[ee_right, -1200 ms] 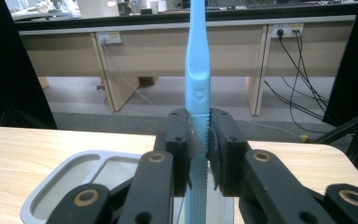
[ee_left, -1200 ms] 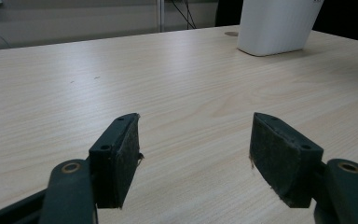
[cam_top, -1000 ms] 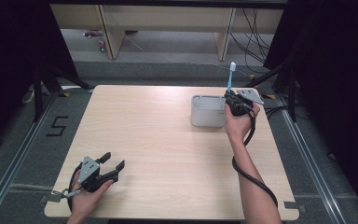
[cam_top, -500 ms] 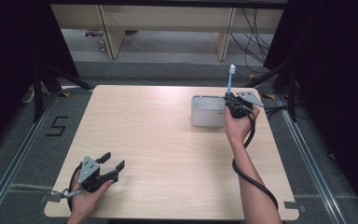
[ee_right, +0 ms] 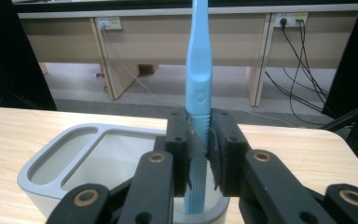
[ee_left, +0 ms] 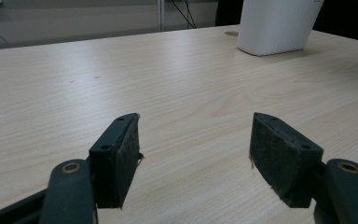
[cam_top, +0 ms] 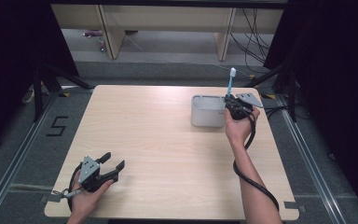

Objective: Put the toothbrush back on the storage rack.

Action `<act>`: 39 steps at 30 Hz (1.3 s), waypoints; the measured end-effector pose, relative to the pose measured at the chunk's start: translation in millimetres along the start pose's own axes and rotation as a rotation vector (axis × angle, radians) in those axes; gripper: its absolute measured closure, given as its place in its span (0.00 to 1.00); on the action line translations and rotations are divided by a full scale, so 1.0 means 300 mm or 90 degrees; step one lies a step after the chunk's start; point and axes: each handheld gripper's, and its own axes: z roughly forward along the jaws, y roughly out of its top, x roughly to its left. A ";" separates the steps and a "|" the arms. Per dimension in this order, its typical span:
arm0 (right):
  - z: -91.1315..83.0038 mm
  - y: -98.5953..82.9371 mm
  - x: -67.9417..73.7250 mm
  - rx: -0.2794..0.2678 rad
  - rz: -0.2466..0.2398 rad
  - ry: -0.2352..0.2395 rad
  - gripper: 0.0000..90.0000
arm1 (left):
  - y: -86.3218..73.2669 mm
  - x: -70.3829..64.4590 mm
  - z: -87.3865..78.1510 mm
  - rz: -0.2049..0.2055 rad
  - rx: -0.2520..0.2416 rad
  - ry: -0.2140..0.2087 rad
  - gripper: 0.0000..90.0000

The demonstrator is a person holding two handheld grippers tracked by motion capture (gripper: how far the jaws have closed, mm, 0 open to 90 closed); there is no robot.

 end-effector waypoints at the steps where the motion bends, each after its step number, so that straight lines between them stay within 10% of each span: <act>1: -0.001 0.000 -0.001 0.002 -0.003 0.004 0.88 | 0.000 0.000 0.000 0.000 0.000 0.000 0.36; 39: -0.010 -0.044 0.007 0.027 -0.019 0.005 0.88 | 0.000 -0.001 0.000 0.003 0.002 0.000 0.36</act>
